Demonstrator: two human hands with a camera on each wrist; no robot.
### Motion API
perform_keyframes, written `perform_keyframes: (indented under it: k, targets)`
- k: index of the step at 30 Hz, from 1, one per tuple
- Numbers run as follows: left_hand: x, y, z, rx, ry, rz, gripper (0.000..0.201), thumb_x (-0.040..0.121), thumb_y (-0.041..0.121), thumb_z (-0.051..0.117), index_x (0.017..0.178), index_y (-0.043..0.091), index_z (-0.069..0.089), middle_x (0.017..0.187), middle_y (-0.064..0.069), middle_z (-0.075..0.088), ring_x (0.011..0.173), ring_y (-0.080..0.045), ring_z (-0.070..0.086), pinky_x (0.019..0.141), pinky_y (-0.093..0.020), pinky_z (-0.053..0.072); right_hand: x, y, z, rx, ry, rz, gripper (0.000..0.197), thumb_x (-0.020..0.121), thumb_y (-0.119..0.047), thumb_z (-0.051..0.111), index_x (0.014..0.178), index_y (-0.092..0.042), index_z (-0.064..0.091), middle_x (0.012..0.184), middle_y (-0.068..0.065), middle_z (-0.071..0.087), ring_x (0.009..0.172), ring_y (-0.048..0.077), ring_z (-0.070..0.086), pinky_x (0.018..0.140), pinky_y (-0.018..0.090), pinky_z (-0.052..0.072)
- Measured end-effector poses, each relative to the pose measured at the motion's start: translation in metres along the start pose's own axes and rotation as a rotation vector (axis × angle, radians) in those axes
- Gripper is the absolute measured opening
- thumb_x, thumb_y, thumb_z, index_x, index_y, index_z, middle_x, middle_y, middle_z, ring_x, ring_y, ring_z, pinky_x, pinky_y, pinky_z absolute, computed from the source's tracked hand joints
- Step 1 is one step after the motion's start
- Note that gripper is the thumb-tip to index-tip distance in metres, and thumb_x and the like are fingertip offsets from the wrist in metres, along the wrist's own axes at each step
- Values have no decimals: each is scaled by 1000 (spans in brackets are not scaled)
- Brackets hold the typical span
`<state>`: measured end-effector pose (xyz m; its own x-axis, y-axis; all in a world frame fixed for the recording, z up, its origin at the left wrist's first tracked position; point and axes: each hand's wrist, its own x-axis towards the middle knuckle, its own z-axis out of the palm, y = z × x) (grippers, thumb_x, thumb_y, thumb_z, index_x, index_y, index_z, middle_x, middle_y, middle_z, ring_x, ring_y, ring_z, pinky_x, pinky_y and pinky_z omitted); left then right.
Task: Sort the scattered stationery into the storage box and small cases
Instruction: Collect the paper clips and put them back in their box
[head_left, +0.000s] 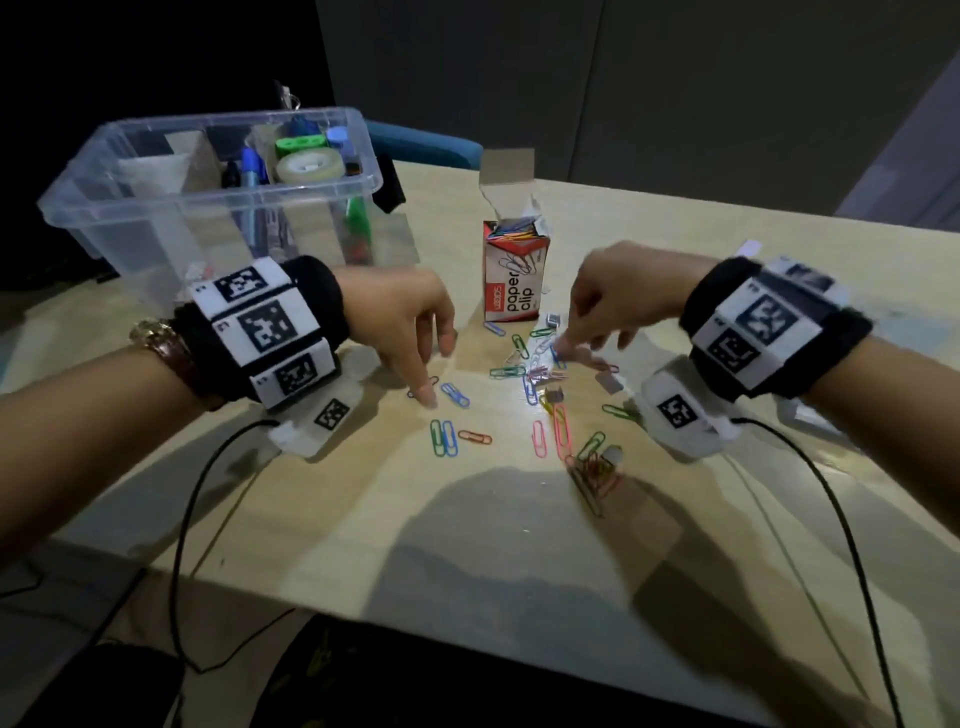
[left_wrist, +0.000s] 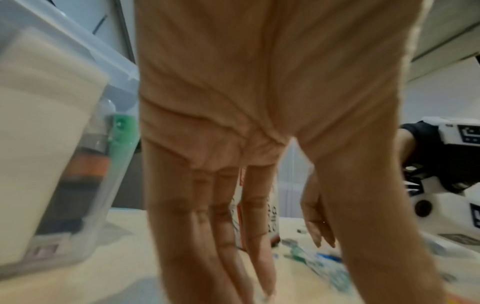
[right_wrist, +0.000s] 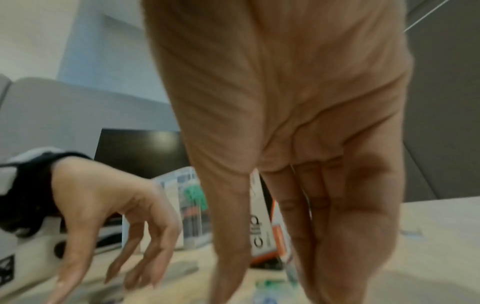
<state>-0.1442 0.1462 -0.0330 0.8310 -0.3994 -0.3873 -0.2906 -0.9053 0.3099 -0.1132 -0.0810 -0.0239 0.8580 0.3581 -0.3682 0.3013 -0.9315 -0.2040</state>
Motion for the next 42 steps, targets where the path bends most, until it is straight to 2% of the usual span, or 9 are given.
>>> perform_keyframes:
  k: [3, 6, 10, 15, 19, 23, 28, 34, 42]
  targets:
    - [6, 5, 13, 33, 52, 17, 46, 56, 29, 93, 90, 12, 66, 83, -1, 72, 64, -7, 61, 54, -8, 42, 5, 0, 15, 80, -17, -5, 42, 66, -44, 84, 84, -8, 71, 76, 3, 72, 54, 3, 63, 46, 12, 47]
    - [14, 16, 23, -27, 125, 66, 44, 62, 28, 90, 95, 9, 68, 83, -1, 73, 64, -1, 59, 61, -11, 46, 5, -6, 21, 170, -14, -71, 44, 63, -40, 88, 91, -12, 69, 78, -1, 69, 61, 5, 61, 56, 16, 51]
    - [24, 32, 28, -15, 216, 137, 41, 69, 28, 87, 101, 12, 67, 83, 0, 70, 70, -11, 60, 76, -30, 52, 4, -8, 27, 137, 16, -180, 39, 61, -30, 91, 91, -16, 70, 74, -8, 69, 68, 6, 63, 67, 19, 51]
    - [31, 36, 30, 51, 249, 191, 18, 80, 19, 79, 93, 10, 71, 82, -2, 67, 76, -16, 61, 69, -24, 47, 2, -5, 27, 136, 35, -192, 27, 70, -25, 87, 90, -15, 73, 73, -7, 72, 66, 5, 65, 74, 24, 54]
    - [33, 37, 31, 105, 229, 237, 14, 82, 19, 75, 88, 7, 69, 82, -4, 68, 76, -20, 59, 70, -30, 47, 3, -5, 28, 145, -31, -157, 17, 75, -25, 83, 83, -17, 71, 78, 2, 75, 66, 11, 67, 69, 23, 54]
    - [35, 35, 30, 115, 194, 268, 9, 85, 15, 71, 86, 6, 68, 74, 0, 61, 63, -9, 50, 54, -11, 37, 3, 0, 26, 193, -68, -142, 16, 72, -21, 85, 80, -17, 71, 79, 7, 75, 75, 26, 71, 67, 30, 58]
    - [35, 36, 29, 134, 174, 310, 6, 84, 10, 69, 86, 4, 69, 76, -3, 64, 63, -11, 52, 55, -8, 38, -12, 17, 7, 230, 27, -81, 24, 60, -26, 91, 74, -14, 76, 68, -1, 72, 60, 5, 64, 54, 16, 52]
    - [33, 34, 10, -31, 196, 339, 7, 76, 7, 77, 80, 7, 71, 67, 4, 66, 56, 0, 58, 58, -12, 47, -25, 33, -20, 277, 125, -66, 20, 61, -23, 90, 69, -13, 75, 61, -2, 69, 52, 1, 63, 52, 12, 48]
    - [30, 25, -64, -275, 426, 271, 15, 79, 12, 77, 87, 0, 71, 79, -9, 74, 69, -14, 73, 64, -24, 59, -21, 32, -18, 278, 221, -104, 20, 64, -19, 89, 68, -10, 72, 55, -5, 65, 46, -2, 59, 50, 10, 46]
